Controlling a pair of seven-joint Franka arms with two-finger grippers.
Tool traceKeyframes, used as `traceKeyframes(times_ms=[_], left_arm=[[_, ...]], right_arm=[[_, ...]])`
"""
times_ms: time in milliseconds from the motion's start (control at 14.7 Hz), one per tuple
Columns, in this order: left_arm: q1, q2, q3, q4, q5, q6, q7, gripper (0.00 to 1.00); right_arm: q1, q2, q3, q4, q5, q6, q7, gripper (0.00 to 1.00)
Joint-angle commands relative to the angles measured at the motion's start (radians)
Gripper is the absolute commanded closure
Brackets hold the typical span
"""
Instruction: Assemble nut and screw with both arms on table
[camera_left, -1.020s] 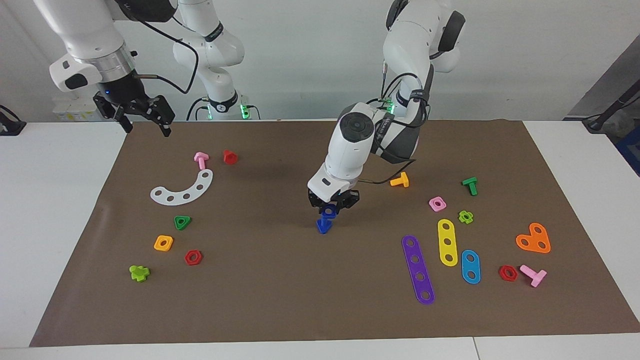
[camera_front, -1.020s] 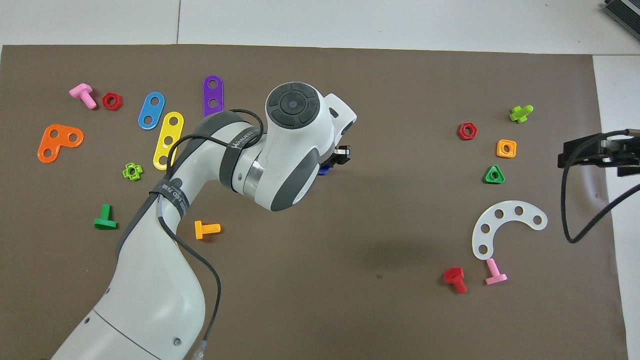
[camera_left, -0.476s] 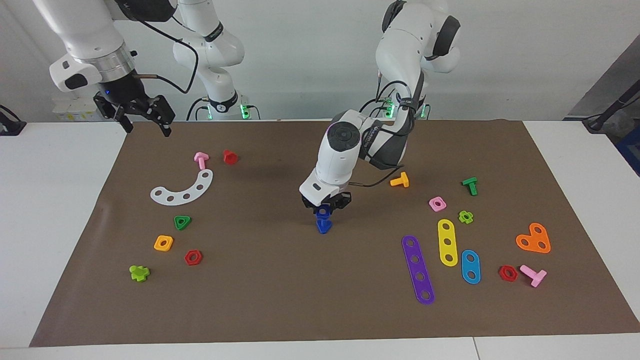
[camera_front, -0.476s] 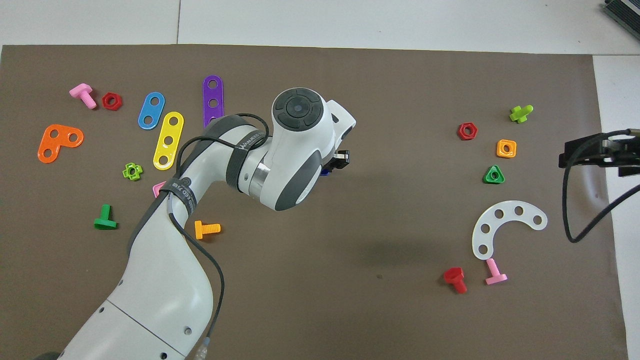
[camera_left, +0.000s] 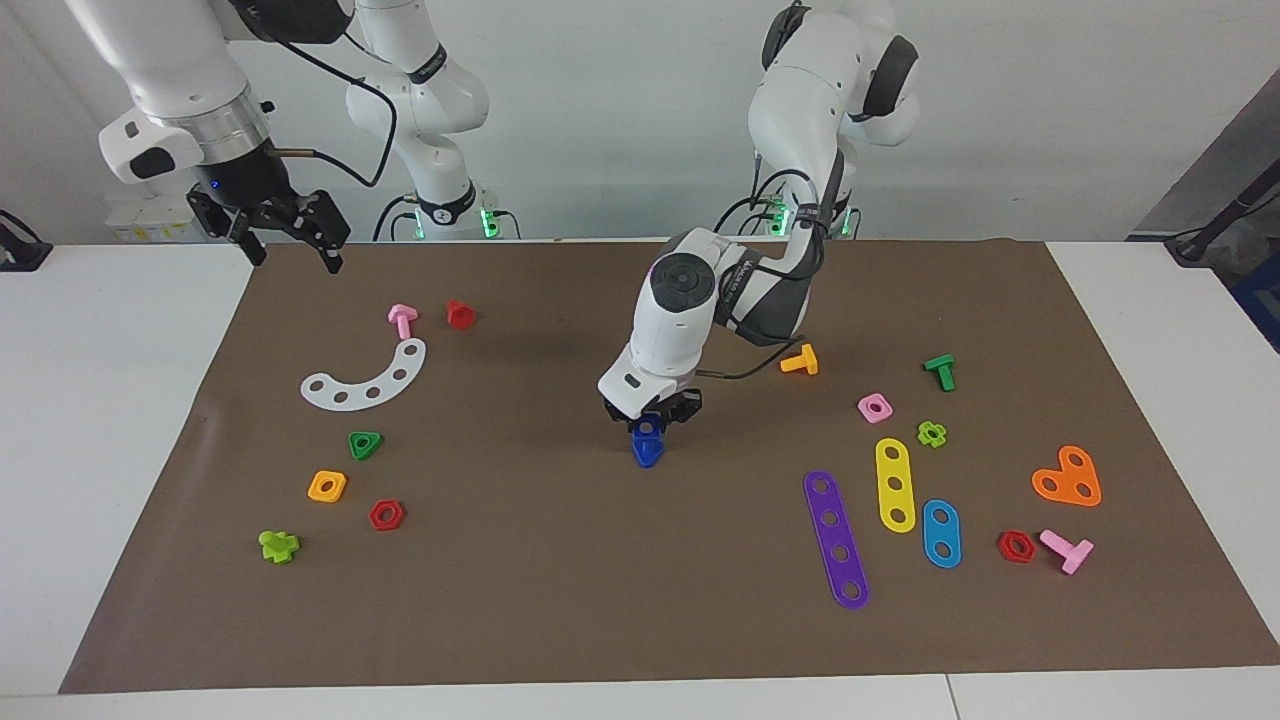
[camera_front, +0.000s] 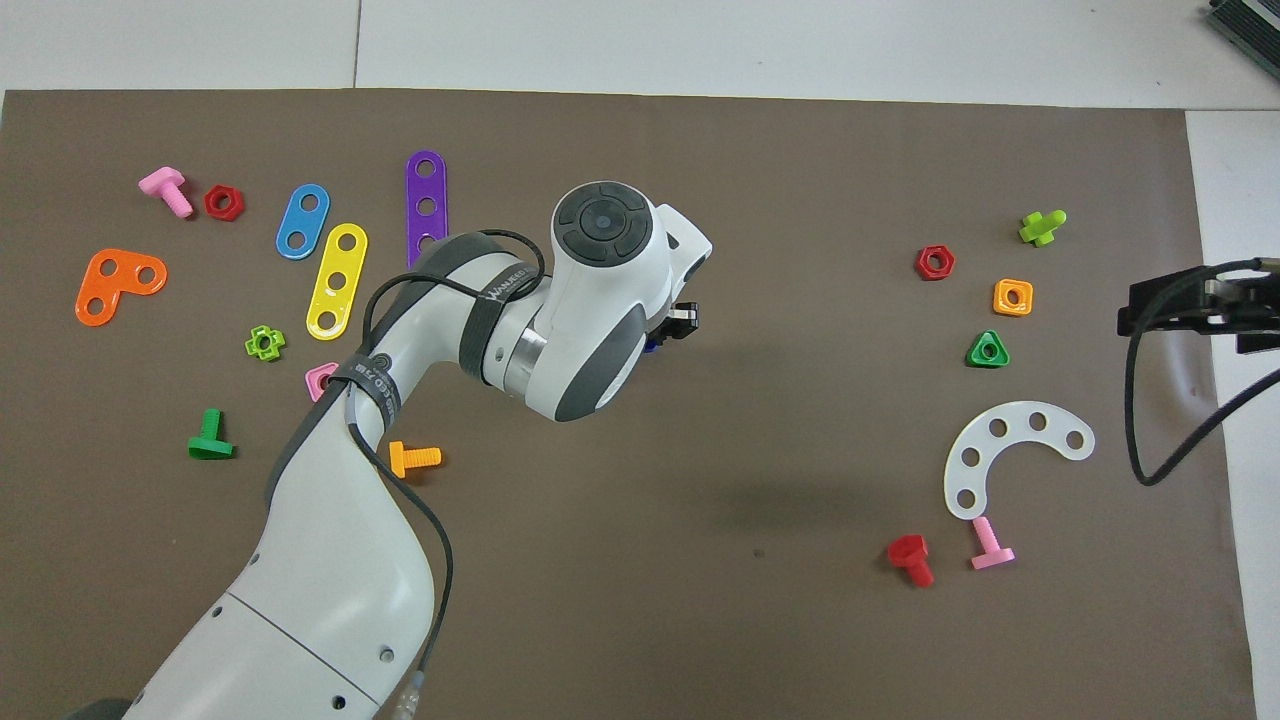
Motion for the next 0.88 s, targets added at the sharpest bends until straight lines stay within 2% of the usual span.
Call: traceKeyframes(times_ms=[0, 544, 816], left_arm=[[-0.022, 0.023, 0.021, -0.009, 0.021, 0.036, -0.030, 0.83], [-0.008, 0.056, 0.023, 0.091, 0.022, -0.036, -0.044, 0.82], [-0.008, 0.061, 0.023, 0.089, 0.025, -0.036, -0.054, 0.82]], right_arm=[[-0.015, -0.019, 0.007, -0.016, 0.021, 0.007, -0.023, 0.00], [-0.015, -0.019, 0.007, -0.016, 0.021, 0.007, -0.023, 0.00], [-0.015, -0.019, 0.007, -0.016, 0.021, 0.009, -0.023, 0.00]])
